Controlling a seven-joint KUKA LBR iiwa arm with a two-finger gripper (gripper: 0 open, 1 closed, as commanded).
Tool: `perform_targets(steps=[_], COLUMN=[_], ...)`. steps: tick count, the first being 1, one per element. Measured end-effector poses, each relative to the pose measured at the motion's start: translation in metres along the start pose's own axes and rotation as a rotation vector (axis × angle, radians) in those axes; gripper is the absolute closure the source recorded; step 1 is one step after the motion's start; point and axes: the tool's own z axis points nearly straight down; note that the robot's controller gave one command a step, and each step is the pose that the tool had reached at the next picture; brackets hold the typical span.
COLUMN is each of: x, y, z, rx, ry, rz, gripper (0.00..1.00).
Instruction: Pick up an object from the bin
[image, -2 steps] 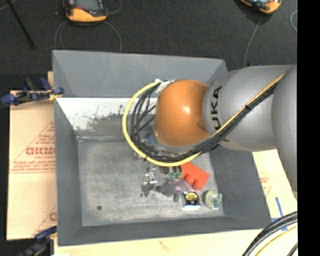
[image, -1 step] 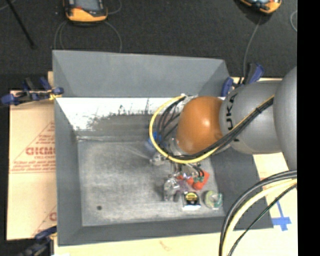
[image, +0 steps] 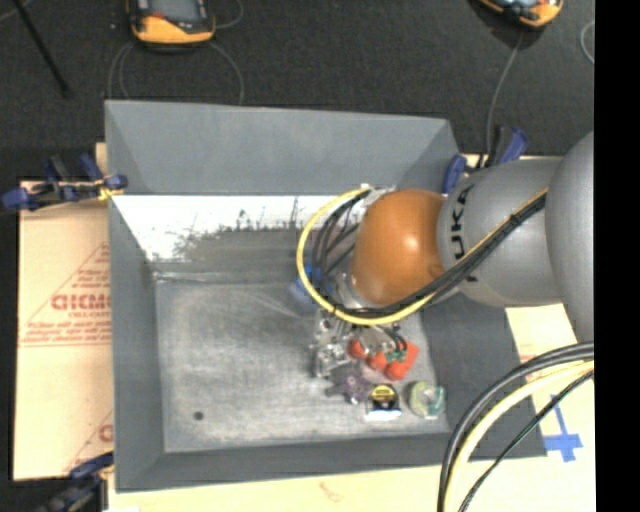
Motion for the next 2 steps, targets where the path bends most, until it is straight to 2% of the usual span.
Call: perform_targets(steps=[1, 2], x=[0.002, -0.028], y=[0.0, -0.056], z=[0.002, 0.004], rx=[-0.001, 0.0], ry=[0.007, 0.002], rz=[0.001, -0.165], gripper=[0.0, 0.0])
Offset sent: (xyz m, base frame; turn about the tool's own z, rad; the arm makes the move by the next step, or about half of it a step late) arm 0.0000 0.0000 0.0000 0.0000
